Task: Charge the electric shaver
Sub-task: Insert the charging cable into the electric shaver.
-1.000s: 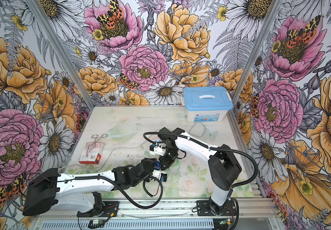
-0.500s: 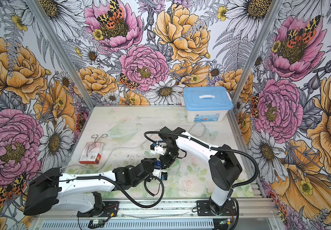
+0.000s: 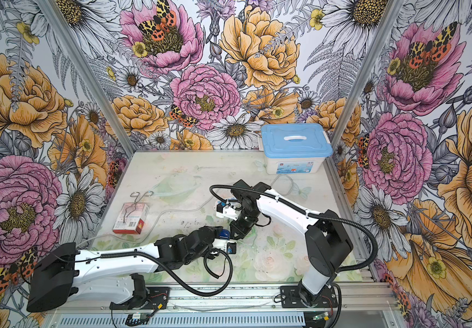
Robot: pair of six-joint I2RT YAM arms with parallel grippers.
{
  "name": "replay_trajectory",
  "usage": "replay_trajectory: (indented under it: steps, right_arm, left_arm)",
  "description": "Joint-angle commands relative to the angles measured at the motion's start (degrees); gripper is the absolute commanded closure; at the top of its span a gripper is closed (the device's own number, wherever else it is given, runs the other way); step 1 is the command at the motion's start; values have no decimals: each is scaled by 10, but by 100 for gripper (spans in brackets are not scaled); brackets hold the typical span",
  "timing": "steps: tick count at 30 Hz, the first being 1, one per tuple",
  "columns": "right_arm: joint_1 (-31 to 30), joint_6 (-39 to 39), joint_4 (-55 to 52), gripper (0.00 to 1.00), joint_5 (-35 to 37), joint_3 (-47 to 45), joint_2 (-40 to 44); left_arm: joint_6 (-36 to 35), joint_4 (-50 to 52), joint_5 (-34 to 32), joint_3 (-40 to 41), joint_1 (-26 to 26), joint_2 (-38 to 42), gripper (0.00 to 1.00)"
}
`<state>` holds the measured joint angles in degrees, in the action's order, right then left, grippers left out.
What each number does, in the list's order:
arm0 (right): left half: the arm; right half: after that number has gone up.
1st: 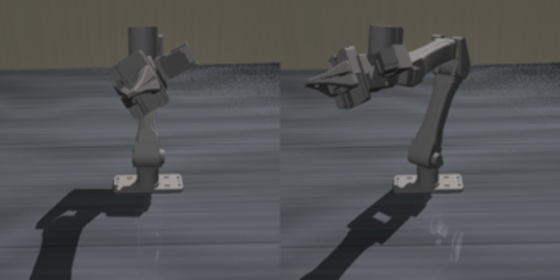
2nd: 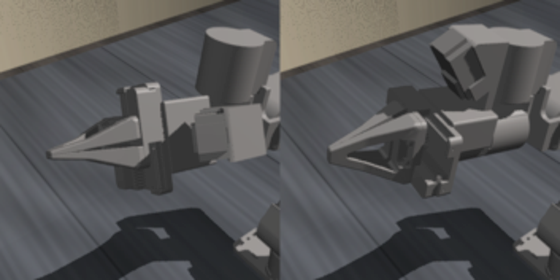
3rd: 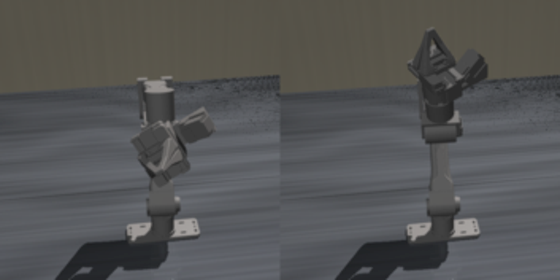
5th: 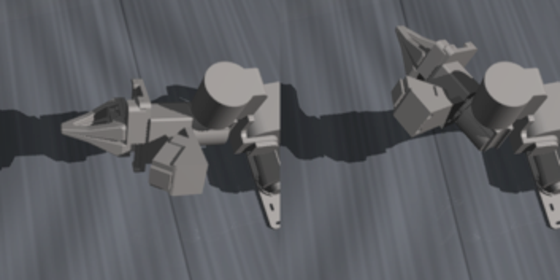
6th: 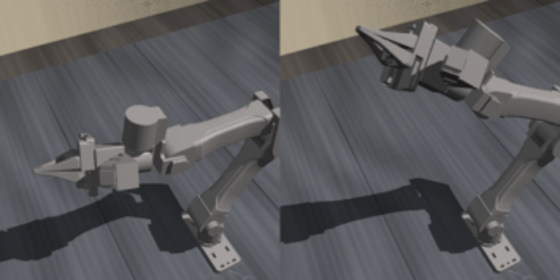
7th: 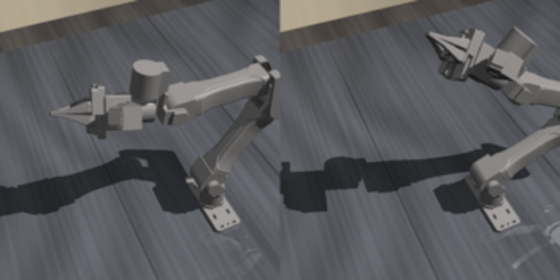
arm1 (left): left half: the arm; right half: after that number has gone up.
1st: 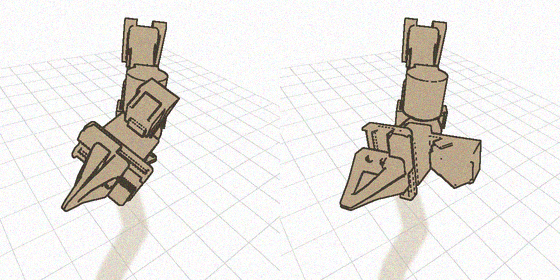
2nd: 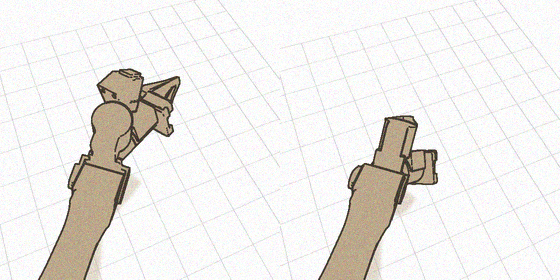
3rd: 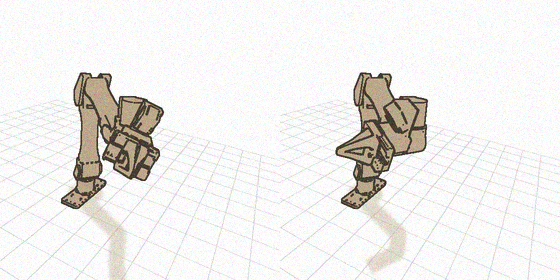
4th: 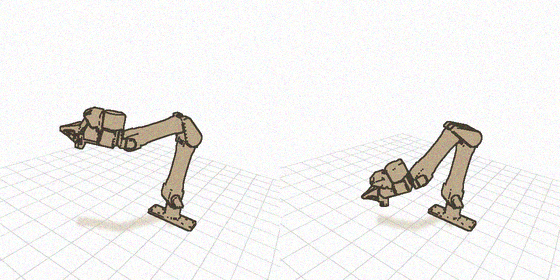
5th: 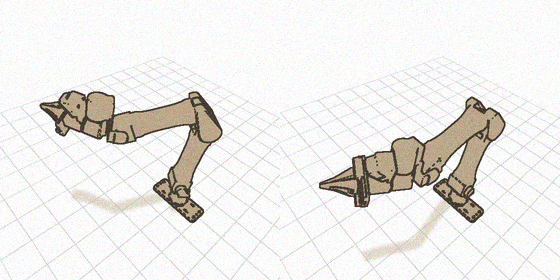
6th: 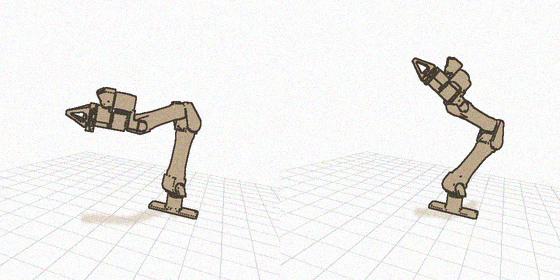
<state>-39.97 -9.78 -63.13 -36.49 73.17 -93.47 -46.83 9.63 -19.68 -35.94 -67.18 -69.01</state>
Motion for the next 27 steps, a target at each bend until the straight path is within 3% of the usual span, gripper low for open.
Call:
replay_trajectory:
  steps: [1,27]
  right_arm:
    - [-6,-9,224,100,-85,2,14]
    - [-9,-21,227,100,-111,53,-33]
  left_arm:
    - [42,-197,165,-39,-17,44,100]
    - [35,-235,198,-66,-25,7,100]
